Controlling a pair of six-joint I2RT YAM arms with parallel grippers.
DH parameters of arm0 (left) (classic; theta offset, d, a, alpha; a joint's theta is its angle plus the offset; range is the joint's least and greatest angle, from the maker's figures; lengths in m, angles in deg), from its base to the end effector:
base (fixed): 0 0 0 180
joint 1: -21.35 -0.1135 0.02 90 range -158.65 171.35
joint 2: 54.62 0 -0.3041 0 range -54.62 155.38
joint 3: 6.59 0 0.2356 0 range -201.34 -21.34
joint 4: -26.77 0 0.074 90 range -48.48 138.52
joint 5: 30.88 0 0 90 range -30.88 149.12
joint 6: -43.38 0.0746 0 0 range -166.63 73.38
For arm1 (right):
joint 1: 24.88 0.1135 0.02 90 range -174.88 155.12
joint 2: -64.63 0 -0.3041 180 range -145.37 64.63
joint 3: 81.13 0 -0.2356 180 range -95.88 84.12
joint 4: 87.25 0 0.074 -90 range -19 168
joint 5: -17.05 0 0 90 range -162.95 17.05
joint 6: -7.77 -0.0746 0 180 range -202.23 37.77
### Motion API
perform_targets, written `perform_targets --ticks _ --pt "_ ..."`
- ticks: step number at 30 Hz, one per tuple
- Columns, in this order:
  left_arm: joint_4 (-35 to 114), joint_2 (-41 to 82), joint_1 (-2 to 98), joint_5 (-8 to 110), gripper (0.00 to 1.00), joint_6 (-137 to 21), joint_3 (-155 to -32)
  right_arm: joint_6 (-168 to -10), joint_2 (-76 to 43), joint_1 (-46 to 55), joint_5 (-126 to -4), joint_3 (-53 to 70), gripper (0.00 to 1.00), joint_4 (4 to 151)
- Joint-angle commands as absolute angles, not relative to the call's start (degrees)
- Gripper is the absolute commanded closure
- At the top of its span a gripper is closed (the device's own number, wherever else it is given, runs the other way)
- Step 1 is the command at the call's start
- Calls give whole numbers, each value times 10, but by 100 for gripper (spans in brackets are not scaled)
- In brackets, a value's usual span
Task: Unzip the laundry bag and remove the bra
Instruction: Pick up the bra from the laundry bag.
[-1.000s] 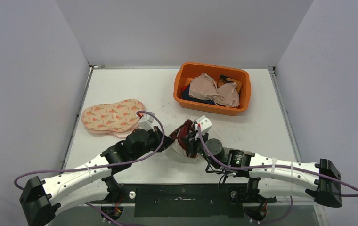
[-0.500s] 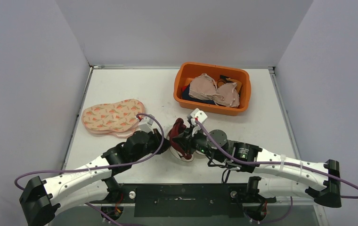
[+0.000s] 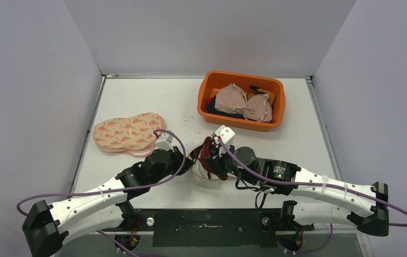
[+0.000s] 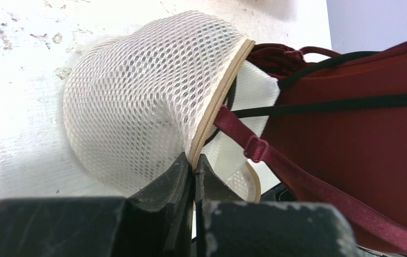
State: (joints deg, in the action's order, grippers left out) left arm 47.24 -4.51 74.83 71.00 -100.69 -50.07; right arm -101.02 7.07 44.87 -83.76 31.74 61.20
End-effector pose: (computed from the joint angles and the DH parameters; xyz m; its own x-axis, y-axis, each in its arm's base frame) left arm 0.1253 -0.1434 0.2527 -0.7076 -0.3760 -0.5983 0.1780 0.7246 -0.6658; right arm 0.0913 0.2070 0.3542 -0.4001 -0.1704 -0.9005 -0.7737 0.5894 0.2322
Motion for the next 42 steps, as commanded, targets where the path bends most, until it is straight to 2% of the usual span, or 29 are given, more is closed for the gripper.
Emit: perform_targets --ticks 1,11,13,15,20,24,27,29,30,35,42 --pt "490 -56 747 742 100 -1015 -502 -990 88 446 -851 274 95 600" --pt "502 -47 743 750 100 -1017 -503 -979 107 445 -824 220 95 572" --pt "502 -46 744 745 97 -1018 -506 -978 105 445 -827 218 95 570" --pt "502 -49 744 737 87 -1018 -509 -979 97 443 -829 223 95 570" --pt "485 -73 744 714 48 -1006 -507 -1004 84 439 -830 251 95 598" --pt "434 -119 747 700 24 -996 -471 -1043 77 431 -844 271 95 627" --pt "379 -154 750 696 14 -988 -434 -1079 79 423 -850 289 95 653" --pt "347 -172 755 692 11 -976 -413 -1106 80 417 -857 302 95 664" --pt "327 -179 758 691 6 -970 -402 -1117 81 414 -859 308 95 670" --pt "266 -182 819 737 2 -925 -372 -1169 95 393 -860 328 95 699" --pt "272 -99 902 858 4 -886 -408 -1200 97 381 -834 333 95 712"
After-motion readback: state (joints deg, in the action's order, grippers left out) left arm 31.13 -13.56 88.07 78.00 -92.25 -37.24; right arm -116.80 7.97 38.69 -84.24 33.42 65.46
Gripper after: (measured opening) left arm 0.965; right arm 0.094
